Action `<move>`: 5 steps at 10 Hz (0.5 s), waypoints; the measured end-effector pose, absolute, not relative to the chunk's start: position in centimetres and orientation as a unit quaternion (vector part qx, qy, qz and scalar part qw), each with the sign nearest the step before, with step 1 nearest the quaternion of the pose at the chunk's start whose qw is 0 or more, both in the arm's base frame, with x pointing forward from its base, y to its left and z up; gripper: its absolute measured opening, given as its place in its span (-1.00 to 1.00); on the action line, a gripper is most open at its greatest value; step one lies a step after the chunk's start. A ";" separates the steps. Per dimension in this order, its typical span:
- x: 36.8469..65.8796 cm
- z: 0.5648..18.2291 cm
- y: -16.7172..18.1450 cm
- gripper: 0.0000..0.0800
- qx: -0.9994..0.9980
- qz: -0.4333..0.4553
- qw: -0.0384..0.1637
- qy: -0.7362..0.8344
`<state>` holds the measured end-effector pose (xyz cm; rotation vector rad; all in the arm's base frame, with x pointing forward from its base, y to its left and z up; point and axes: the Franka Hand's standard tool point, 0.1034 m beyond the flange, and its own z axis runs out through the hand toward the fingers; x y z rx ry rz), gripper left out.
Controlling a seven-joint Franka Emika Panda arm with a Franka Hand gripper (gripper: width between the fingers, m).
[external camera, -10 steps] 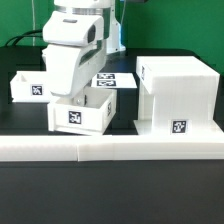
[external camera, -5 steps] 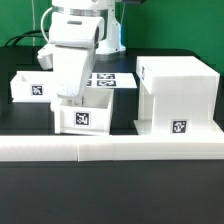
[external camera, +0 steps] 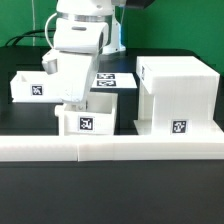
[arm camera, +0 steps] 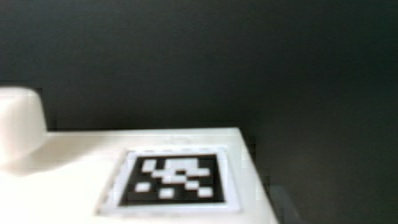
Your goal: Assemble drawer
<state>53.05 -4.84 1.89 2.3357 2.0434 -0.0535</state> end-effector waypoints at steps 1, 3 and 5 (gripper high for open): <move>53.0 1.9 -4.8 -0.89 0.753 -0.017 0.019 0.657; 53.5 1.6 -3.7 -0.89 0.733 -0.033 0.015 0.679; 54.1 1.8 -3.0 -0.89 0.735 -0.034 0.011 0.678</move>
Offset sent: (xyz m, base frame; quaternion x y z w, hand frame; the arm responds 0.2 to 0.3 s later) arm 0.0187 0.0251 0.0007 0.0284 -0.0055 -0.0595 0.9978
